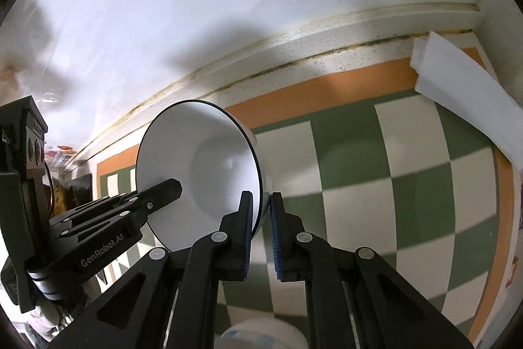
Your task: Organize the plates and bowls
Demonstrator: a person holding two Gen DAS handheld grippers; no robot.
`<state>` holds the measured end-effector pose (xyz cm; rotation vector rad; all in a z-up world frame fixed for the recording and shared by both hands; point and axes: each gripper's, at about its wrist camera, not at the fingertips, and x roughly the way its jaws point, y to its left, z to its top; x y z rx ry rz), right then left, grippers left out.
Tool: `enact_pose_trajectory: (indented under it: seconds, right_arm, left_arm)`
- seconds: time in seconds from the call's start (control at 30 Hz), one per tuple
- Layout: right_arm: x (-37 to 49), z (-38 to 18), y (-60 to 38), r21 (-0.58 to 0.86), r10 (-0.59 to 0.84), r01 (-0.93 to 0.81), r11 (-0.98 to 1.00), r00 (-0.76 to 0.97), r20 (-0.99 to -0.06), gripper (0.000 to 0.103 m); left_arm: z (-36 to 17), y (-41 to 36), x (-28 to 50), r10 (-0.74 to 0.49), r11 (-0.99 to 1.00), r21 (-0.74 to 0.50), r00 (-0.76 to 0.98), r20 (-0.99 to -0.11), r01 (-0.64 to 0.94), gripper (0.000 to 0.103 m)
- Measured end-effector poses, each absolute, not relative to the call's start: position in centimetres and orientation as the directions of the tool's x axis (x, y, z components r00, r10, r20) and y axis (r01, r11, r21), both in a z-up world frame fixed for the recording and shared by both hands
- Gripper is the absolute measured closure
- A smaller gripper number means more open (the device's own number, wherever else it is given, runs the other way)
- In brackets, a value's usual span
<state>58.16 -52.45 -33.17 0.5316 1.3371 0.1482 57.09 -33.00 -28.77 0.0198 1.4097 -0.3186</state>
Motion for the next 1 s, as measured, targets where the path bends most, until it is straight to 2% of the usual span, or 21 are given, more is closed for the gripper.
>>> enact_pose_trajectory:
  seconds: [0.47,0.73,1.0]
  right_arm:
    - [46.7,-28.5,-52.4,0.482,0.417,0.204,0.852,0.294,-0.86,0.091]
    - [39.8,-28.4,-52.6,0.49,0.423,0.226,0.842,0.288,-0.859,0.091]
    - [36.2,-30.6,-52.9,0.486,0.429,0.266,0.832,0.247,-0.869,0.091]
  left_arm:
    - [-24.7,-31.5,47.8,-0.236,0.939,-0.192,0.128,-0.963,0.286,0.094]
    - [-25.3,-31.4,42.4,-0.237,0.919,-0.198,0.075,-0.969,0.341,0.094]
    - [-27.3,-31.9,40.1,-0.214,0.915,-0.19,0.027,-0.977,0.356,0.094]
